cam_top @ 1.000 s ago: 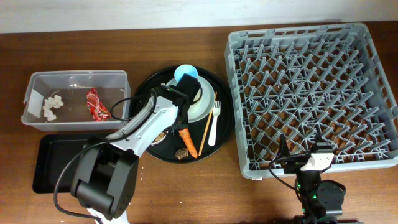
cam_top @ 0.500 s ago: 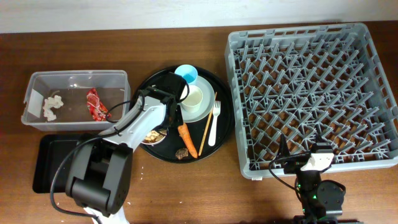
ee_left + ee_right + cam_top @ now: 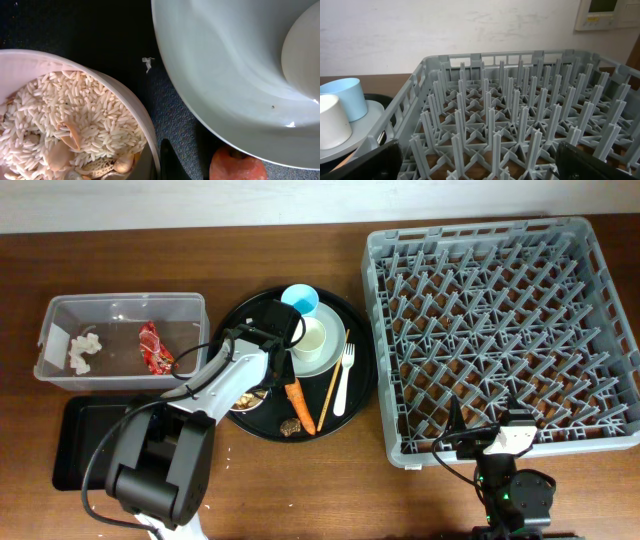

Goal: Sort waste into correct bins and load items into the dishwasher rack
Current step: 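Lift the bowl left over the black tray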

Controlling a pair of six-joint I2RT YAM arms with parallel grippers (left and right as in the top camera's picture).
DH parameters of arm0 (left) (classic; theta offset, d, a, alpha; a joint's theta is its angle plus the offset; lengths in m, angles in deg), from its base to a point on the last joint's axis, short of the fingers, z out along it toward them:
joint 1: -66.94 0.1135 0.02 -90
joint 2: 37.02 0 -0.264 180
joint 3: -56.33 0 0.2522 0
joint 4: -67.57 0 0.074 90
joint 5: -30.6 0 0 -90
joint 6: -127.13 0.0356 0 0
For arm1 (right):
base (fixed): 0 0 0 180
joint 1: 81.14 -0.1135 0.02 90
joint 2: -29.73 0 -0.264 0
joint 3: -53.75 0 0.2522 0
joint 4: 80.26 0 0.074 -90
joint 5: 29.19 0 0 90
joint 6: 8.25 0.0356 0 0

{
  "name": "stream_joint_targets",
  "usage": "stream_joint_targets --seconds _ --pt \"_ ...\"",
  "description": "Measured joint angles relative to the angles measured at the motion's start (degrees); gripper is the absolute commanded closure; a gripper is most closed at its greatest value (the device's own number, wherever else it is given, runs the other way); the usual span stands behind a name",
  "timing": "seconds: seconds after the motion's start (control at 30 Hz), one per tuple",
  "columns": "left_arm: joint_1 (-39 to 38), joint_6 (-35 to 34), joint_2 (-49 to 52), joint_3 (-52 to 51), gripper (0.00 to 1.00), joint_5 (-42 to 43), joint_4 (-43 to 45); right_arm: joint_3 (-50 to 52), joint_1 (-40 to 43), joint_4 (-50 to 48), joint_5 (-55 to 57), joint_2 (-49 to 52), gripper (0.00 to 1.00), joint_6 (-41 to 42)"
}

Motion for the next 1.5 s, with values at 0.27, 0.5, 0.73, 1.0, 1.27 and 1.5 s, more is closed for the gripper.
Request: stream_joint_targets --seconds 0.27,0.5,0.73,1.0,1.27,1.5 --pt "0.0 0.0 -4.7 0.9 1.00 1.3 -5.2 0.0 0.0 0.0 0.0 0.0 0.01 0.0" --pt "0.0 1.2 -11.6 0.9 1.00 1.3 -6.9 0.0 0.0 0.0 0.0 0.0 0.01 0.0" --pt "8.7 1.6 -22.1 0.9 1.00 1.3 -15.0 0.0 0.0 0.0 0.0 0.0 0.01 0.0" --pt "30.2 1.6 -23.8 0.9 1.00 3.7 -22.1 0.0 0.0 0.0 0.0 0.0 0.01 0.0" --pt "43.1 2.7 -24.0 -1.1 1.00 6.5 -26.1 0.0 0.0 0.0 0.0 0.0 0.01 0.0" --pt "43.1 10.4 -24.0 -1.1 1.00 6.2 -27.1 0.0 0.0 0.0 0.0 0.0 0.01 0.0"
